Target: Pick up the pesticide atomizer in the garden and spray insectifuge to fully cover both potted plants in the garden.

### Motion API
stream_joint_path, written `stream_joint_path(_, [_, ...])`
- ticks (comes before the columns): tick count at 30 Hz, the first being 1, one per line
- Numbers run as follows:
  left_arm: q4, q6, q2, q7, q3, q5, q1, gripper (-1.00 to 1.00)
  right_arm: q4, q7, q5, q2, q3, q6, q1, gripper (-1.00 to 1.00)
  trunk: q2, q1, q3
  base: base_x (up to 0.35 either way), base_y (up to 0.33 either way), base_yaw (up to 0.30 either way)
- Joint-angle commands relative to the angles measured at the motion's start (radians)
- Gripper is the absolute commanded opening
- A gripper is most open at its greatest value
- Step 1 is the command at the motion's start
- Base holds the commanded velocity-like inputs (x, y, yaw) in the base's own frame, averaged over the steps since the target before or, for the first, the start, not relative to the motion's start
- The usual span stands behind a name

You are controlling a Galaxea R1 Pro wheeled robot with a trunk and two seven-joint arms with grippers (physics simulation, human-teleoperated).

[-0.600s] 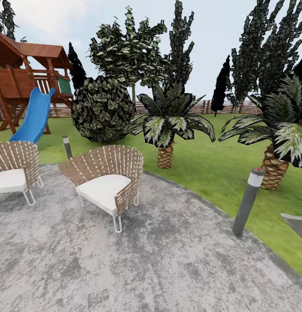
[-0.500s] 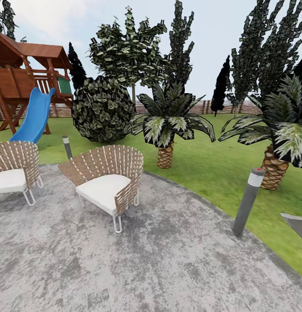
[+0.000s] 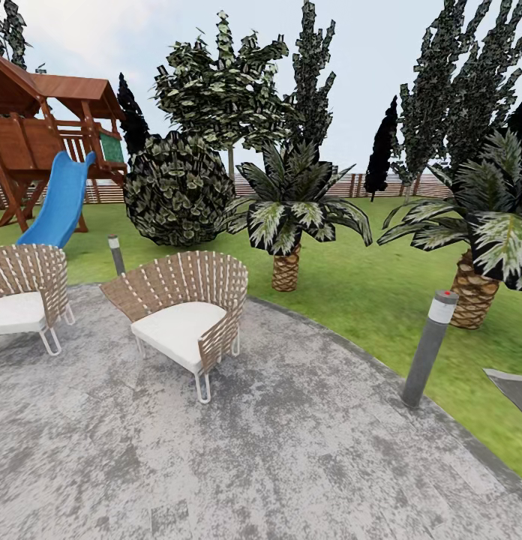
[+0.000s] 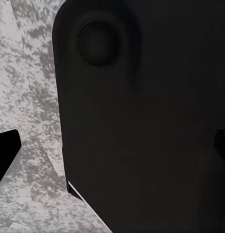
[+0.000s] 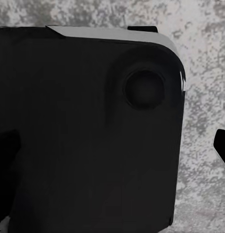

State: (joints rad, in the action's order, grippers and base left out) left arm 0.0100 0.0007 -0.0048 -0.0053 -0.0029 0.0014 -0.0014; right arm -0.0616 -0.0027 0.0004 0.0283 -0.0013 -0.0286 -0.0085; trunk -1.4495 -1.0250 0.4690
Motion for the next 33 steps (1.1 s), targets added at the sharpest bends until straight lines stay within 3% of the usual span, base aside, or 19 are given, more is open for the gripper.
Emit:
stream_joint_path(1, [0.001, 0.0, 0.0, 0.0, 0.0, 0.0, 0.0, 1.0, 0.0, 0.0, 0.0, 0.0, -0.001, -0.003, -0.001, 1.0, 0.0, 0.0, 0.001, 0.0, 0.0, 0.0])
stream_joint_path(9, [0.031, -0.034, 0.014, 0.001, 0.0, -0.004, -0.004, 1.0, -0.028, -0.003, 0.004, -0.024, 0.0, -0.004, -0.001, 1.0, 0.0, 0.0, 0.001, 0.0, 0.0, 0.0])
stream_joint_path(18, [0.082, -0.084, 0.065, 0.003, 0.004, -0.003, -0.04, 1.0, -0.079, -0.003, 0.002, -0.075, -0.003, -0.01, -0.001, 1.0, 0.0, 0.0, 0.001, 0.0, 0.0, 0.0])
stream_joint_path(19, [0.131, -0.144, 0.068, 0.003, 0.003, -0.003, -0.053, 1.0, -0.206, -0.003, 0.002, -0.118, -0.003, -0.014, -0.001, 1.0, 0.0, 0.0, 0.001, 0.0, 0.0, 0.0])
stream_joint_path(30, [0.237, -0.148, 0.082, 0.003, 0.002, -0.007, -0.171, 1.0, -0.441, -0.003, 0.0, -0.122, -0.005, -0.122, -0.003, 1.0, 0.0, 0.0, 0.001, 0.0, 0.0, 0.0])
stream_joint_path(32, [0.244, -0.148, 0.082, 0.002, 0.001, -0.01, -0.203, 1.0, -0.506, -0.002, -0.001, -0.122, -0.004, -0.125, -0.004, 1.0, 0.0, 0.0, 0.001, 0.0, 0.0, 0.0])
stream_joint_path(33, [0.257, -0.148, 0.082, 0.0, -0.003, -0.013, -0.252, 1.0, -0.593, 0.003, -0.002, -0.121, -0.004, -0.126, -0.005, 1.0, 0.0, 0.0, 0.001, 0.0, 0.0, 0.0])
